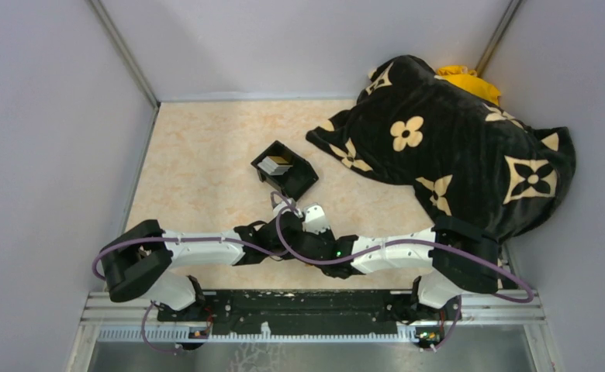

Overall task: Put the credit cards into the card holder
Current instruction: Close the card holder at the center of the board.

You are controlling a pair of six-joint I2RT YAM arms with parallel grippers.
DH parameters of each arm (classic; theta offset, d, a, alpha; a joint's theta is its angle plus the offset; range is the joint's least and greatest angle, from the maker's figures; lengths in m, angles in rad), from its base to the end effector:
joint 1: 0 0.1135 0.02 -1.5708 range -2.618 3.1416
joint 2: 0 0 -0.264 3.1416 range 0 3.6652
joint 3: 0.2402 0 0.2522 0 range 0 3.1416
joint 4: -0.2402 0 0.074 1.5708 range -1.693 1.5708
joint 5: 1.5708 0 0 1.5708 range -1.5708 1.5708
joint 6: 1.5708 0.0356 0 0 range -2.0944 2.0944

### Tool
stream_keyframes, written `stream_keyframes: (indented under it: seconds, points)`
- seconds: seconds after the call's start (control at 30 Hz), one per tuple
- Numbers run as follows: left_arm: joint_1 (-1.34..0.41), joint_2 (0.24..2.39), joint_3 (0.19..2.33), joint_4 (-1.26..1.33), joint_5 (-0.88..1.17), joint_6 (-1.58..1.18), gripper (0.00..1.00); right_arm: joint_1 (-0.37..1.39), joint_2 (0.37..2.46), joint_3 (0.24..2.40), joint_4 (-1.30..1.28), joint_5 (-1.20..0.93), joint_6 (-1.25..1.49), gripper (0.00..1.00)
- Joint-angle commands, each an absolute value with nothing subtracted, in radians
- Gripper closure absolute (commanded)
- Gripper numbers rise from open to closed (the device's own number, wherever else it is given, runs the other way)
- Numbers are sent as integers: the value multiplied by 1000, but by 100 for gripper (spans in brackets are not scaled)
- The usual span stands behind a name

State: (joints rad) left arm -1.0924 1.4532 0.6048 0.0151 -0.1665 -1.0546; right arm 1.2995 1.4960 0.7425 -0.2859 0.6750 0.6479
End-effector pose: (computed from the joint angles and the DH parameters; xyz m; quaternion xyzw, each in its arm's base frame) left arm 0.1292 -0.2364 0.1508 -0.0124 0.9299 -0.2787 0.2395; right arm 0.0942 0.2557 0.1652 -0.2090 0.8904 0.0253 0.4035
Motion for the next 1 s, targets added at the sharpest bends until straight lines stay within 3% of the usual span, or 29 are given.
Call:
stream_keyframes:
  seconds: [0.0, 0.97]
  points:
    - [-1104, 1468, 601, 23, -169, -1020, 70, 1313, 1502, 753, -283, 619, 641, 100]
    - [-1106, 1485, 622, -4, -172, -1029, 70, 1283, 1444, 710, -262, 656, 656, 98]
